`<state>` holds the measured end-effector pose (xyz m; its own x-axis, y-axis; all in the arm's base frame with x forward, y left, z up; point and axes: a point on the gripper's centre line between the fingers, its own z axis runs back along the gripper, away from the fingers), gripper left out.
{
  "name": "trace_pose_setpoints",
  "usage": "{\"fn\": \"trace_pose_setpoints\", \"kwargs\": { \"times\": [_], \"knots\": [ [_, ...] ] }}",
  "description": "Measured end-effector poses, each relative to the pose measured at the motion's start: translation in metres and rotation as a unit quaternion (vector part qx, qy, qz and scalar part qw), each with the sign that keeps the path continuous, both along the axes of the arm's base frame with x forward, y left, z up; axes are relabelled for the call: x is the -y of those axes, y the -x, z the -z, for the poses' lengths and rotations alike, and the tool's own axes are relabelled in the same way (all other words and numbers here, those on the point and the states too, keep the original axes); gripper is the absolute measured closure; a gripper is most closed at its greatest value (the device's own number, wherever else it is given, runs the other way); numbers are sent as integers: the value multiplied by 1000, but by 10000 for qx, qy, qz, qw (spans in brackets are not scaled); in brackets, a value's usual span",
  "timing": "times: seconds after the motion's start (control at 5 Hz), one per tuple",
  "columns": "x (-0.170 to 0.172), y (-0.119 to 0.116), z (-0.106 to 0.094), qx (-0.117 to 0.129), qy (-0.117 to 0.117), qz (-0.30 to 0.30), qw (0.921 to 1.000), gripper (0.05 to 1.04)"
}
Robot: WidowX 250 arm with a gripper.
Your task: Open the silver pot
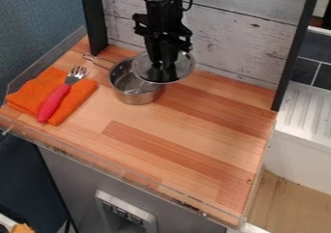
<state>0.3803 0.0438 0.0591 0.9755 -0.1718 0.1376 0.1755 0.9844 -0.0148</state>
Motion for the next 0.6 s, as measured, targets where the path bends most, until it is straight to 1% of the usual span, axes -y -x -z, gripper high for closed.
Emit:
{"fn": "trace_pose_setpoints", "kwargs": {
  "times": [0.2, 0.4, 0.6],
  "knots": [
    [-2, 1, 5, 19, -80, -119, 9999, 798],
    [-3, 1, 4, 21, -107, -154, 9998, 798],
    [-4, 5, 5, -108, -172, -66, 9998, 798]
  ]
}}
